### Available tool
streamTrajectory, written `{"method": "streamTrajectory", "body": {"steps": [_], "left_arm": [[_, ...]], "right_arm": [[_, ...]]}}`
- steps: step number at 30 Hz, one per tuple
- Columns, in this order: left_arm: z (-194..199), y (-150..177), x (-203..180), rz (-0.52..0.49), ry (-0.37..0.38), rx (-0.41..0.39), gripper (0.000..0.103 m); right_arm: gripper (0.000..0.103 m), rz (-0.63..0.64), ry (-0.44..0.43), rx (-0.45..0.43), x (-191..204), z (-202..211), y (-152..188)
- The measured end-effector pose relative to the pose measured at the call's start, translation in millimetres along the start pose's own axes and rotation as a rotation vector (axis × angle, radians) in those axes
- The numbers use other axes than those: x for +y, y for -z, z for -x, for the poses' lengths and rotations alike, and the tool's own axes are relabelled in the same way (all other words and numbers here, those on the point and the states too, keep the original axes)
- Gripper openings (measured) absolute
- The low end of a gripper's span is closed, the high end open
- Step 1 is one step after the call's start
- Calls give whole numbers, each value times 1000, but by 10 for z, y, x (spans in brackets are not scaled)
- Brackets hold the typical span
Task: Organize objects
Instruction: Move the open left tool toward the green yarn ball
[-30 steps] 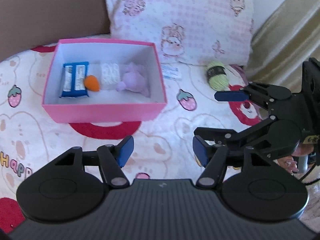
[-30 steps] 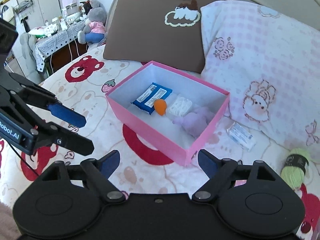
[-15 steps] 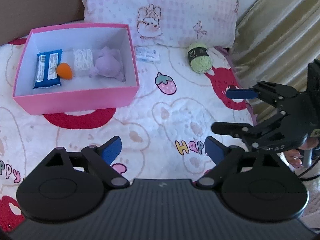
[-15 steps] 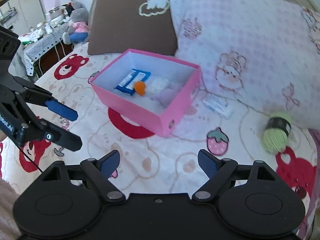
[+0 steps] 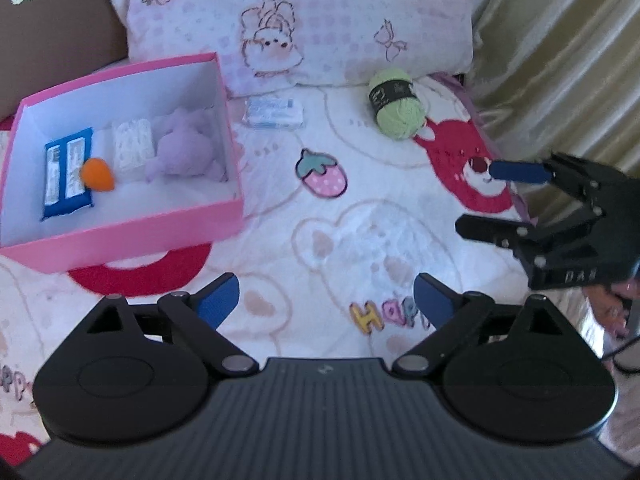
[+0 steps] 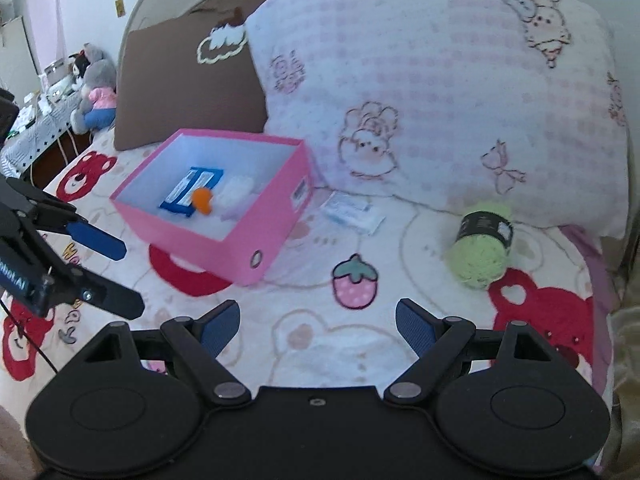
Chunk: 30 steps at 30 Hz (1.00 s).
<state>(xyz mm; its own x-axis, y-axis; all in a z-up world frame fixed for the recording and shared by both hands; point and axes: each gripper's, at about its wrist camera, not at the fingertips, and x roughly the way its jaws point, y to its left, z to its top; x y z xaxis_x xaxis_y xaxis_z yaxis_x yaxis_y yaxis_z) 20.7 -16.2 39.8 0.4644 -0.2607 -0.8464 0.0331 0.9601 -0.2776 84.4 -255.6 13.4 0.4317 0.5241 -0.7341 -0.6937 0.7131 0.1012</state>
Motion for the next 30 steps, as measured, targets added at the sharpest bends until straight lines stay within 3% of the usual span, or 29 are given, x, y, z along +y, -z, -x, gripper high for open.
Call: {"method": "streamTrajectory", "body": {"steps": [6, 12, 16, 20, 25, 30], "left_arm": [[-197, -211, -235, -76, -18, -79, 95], [-438, -438, -367, -82, -16, -142, 95], [-627, -588, -419, -79, -5, -156, 95], [-807, -730, -471, -71, 25, -180, 95], [-1023, -898, -534, -73, 18, -215, 95], [-1320, -1129, -548, -55, 42, -231, 94]], "right_arm": [[88, -12, 41, -62, -223, -58, 45], [88, -33, 71, -139, -487, -156, 102], [88, -17, 154, -167, -652, -333, 118], [88, -67, 126, -216, -819, -383, 112], [88, -31, 132, -240, -898, -540, 78], [88, -30, 171, -210, -1023, -856, -5]]}}
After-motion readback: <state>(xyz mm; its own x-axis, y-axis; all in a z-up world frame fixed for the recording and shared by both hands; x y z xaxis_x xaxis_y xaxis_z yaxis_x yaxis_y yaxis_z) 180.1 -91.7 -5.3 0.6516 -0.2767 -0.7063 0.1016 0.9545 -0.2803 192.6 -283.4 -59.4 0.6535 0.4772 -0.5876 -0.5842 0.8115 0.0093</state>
